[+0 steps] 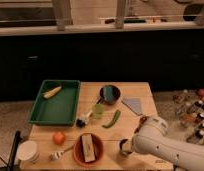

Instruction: Stack cups into tray

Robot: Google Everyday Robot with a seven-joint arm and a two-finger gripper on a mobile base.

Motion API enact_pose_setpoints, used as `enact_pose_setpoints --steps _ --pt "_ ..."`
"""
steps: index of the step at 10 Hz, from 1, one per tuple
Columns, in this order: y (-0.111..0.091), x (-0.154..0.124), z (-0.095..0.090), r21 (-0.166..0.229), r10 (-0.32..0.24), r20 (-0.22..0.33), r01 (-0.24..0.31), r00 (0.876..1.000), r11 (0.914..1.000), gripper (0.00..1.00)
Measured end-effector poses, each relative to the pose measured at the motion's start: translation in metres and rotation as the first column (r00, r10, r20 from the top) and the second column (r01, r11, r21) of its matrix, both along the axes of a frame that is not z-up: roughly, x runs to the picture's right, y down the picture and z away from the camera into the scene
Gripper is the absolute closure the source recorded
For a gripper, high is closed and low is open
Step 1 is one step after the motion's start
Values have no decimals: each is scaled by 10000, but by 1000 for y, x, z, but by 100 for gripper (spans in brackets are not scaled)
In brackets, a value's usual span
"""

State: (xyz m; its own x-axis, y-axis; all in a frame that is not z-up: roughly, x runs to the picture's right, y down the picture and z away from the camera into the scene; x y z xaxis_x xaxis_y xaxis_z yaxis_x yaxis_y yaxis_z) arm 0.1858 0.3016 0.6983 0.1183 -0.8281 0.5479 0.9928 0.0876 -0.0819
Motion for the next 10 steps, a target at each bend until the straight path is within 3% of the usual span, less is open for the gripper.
enact_pose_setpoints --steps 4,7,10 --pt "8 0 16 -323 62 -58 -64 10000 9995 24" --pt "18 3 27 -540 176 -159 -184 9997 9984 54" --pt "18 3 25 -512 136 -137 -143 9998 9986 84"
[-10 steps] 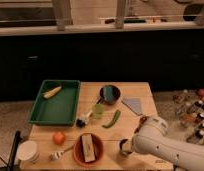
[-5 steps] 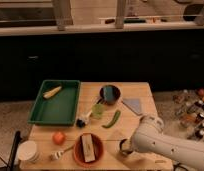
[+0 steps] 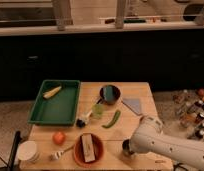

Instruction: Stack cups into tray

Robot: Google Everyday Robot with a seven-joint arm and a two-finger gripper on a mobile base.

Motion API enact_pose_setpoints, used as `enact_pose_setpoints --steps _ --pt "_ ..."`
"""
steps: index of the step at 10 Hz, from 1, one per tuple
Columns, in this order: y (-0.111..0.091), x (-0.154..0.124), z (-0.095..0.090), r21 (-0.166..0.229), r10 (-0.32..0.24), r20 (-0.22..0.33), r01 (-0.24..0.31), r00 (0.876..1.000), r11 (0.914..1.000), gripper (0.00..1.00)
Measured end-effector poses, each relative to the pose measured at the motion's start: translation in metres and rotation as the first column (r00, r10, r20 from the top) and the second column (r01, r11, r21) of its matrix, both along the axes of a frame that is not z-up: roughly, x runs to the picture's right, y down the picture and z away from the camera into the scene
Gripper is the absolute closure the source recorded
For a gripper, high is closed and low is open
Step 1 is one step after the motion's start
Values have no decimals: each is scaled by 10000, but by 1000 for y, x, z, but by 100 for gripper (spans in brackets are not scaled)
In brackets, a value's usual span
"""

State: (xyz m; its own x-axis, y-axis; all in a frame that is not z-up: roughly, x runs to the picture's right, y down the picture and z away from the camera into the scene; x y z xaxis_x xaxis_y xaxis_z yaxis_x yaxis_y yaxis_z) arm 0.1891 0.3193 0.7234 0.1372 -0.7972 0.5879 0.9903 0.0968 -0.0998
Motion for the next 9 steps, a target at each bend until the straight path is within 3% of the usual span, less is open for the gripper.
enact_pose_setpoints --steps 2,9 --pt "-2 -2 -5 105 89 175 -91 9998 9999 100" --pt "-9 -8 -15 275 150 479 -163 9987 9995 100"
